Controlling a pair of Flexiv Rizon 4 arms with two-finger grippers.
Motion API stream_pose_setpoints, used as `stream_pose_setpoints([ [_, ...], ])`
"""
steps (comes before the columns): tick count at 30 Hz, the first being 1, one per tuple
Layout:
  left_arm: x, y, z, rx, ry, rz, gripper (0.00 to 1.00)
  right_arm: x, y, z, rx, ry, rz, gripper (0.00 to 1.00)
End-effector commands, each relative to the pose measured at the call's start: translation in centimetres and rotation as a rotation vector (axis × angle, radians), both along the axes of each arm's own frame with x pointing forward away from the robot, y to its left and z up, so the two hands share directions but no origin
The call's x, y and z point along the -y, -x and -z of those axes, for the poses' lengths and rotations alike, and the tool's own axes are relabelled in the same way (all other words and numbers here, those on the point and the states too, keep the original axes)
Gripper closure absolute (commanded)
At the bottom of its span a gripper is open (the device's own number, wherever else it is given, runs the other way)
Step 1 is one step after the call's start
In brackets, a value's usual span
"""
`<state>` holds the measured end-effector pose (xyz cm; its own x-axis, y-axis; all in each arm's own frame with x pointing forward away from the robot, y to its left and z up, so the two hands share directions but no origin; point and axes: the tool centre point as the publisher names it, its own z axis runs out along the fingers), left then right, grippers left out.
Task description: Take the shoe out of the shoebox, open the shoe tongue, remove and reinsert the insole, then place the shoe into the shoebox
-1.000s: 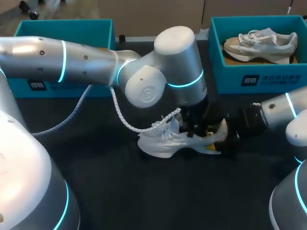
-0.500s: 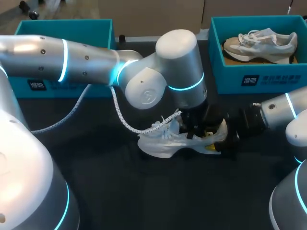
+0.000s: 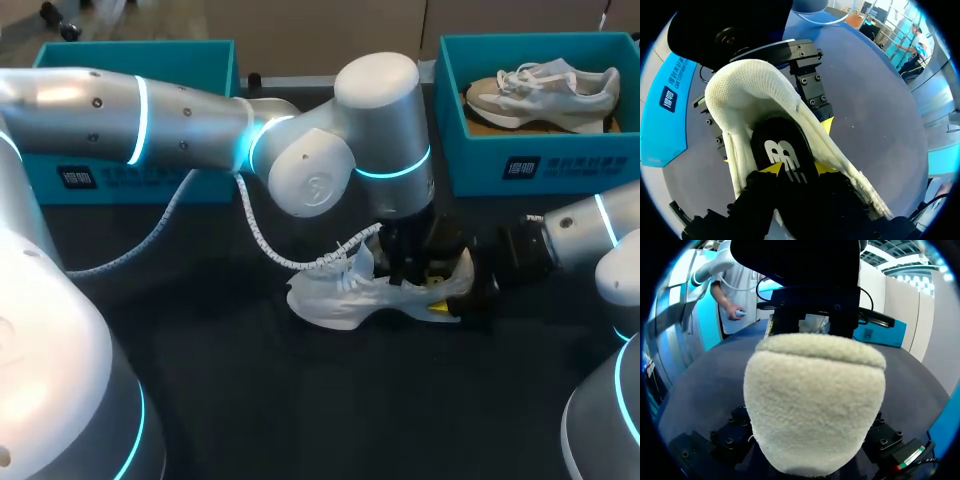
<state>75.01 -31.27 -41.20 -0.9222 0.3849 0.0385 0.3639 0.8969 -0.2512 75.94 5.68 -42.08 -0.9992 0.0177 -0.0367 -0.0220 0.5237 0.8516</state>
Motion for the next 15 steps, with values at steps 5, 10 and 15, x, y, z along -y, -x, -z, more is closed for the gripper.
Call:
stream_pose_setpoints([
  [5, -0.6, 0.2, 3.3, 0.008, -0.042, -0.006, 0.59, -0.3, 0.1, 0.3, -0.001, 0.003, 0.0, 1.0],
  [10, -0.7, 0.0, 3.8, 0.054, -0.057, 0.006, 0.58, -0.3, 0.1, 0.3, -0.001, 0.003, 0.0, 1.0],
  [15, -0.9, -0.6, 4.3, 0.113, -0.055, 0.009, 0.59, -0.3, 0.1, 0.3, -0.001, 0.003, 0.0, 1.0],
])
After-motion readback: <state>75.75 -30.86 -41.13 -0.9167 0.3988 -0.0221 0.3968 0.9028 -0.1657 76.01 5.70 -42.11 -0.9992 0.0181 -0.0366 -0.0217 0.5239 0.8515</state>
